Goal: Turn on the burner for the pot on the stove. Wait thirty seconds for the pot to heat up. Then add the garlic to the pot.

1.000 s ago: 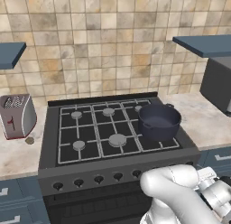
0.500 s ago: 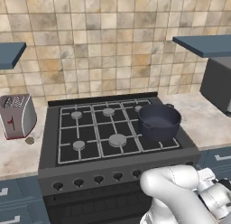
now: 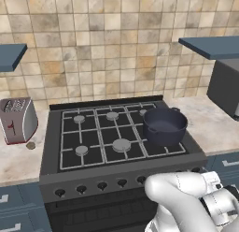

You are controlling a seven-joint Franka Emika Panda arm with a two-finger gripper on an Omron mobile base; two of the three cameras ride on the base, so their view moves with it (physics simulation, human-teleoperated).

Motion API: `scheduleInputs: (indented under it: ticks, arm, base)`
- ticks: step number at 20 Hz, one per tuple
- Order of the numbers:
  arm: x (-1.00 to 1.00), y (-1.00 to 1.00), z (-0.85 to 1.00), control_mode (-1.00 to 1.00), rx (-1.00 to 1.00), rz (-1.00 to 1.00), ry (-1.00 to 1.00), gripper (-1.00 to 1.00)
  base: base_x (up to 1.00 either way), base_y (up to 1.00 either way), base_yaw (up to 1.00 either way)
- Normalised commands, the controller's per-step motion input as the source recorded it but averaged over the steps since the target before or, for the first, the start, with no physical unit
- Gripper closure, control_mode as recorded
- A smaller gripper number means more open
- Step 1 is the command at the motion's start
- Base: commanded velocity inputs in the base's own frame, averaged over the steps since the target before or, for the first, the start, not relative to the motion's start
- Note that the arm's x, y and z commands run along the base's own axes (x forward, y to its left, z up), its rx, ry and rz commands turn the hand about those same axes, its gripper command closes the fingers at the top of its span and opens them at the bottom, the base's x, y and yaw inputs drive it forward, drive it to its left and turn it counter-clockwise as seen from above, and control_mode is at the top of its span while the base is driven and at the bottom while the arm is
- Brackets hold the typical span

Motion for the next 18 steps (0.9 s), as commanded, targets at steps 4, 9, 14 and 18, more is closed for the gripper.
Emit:
scheduleInputs:
  ticks: [4, 9, 14, 18]
  arm:
    - [0.27, -0.15, -0.15, -1.0, 0.06, 0.0, 0.04, -1.0]
    - [0.35, 0.14, -0.99, -1.0, 0.07, 0.0, 0.2, -1.0]
    - [0.16, 0.43, -0.78, -1.0, 0.01, 0.0, 0.07, -1.0]
    - [0.08, 0.37, -0.07, -1.0, -0.01, -0.04, 0.0, -1.0]
  base:
    - [0.0, 0.0, 0.0]
    - [0.0, 0.0, 0.0]
    - [0.0, 0.0, 0.0]
    - [0.0, 0.0, 0.0]
